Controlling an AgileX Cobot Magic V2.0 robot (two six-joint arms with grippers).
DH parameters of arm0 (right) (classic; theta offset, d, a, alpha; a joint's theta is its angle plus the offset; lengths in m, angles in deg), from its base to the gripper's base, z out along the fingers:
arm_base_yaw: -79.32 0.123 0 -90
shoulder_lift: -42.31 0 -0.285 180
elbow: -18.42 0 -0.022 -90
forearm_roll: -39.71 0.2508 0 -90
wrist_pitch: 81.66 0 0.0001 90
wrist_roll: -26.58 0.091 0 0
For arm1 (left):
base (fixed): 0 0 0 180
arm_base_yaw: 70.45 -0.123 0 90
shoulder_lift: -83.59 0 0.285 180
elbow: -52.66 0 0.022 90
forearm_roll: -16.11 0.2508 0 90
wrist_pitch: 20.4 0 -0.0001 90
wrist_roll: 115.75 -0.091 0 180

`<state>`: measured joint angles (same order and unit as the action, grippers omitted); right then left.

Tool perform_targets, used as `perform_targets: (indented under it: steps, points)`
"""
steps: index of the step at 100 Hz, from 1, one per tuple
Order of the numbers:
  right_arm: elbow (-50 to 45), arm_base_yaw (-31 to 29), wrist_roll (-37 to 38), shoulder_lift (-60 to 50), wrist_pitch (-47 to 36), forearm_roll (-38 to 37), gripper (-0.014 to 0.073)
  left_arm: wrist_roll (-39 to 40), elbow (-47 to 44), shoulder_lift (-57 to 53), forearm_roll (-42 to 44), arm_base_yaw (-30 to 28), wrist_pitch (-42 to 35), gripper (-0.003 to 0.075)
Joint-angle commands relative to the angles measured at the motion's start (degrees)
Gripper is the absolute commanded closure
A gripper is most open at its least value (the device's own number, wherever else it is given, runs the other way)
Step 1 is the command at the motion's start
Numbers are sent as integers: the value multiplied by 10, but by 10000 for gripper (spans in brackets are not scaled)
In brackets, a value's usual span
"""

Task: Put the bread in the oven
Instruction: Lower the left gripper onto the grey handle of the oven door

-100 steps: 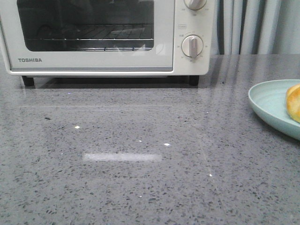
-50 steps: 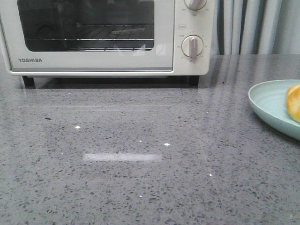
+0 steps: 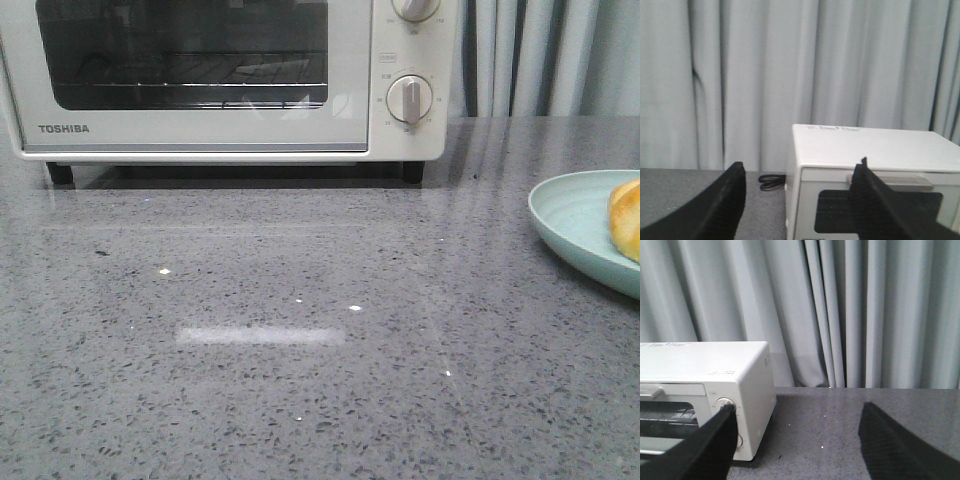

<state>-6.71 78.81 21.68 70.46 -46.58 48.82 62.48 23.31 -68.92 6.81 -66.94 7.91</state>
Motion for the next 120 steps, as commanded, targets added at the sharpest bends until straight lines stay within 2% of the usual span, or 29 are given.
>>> perform_targets:
  steps: [1,14,41,54,62,75,92,108,120]
  points:
    - [53,2,-44,36,-6,30,127,-32,25,21,-45,18,-26,416]
    - [96,2,-55,60,23,31,127,-32,30,22,-46,40,-26,501]
    - [106,2,-72,72,32,37,127,-32,31,26,-65,58,-26,587]
    - [106,2,-81,86,34,57,164,-38,32,47,-88,58,-15,678]
    - [106,2,-107,97,35,83,199,-80,33,69,-127,58,-13,738]
    - [106,3,-116,108,38,102,250,-147,33,108,-200,58,-36,740]
    - [106,3,-116,115,44,106,253,-231,33,173,-302,58,-45,740]
    - [106,3,-116,117,56,117,253,-369,33,236,-416,58,-80,740]
    - [106,3,-116,117,63,118,253,-488,33,277,-537,58,-107,740]
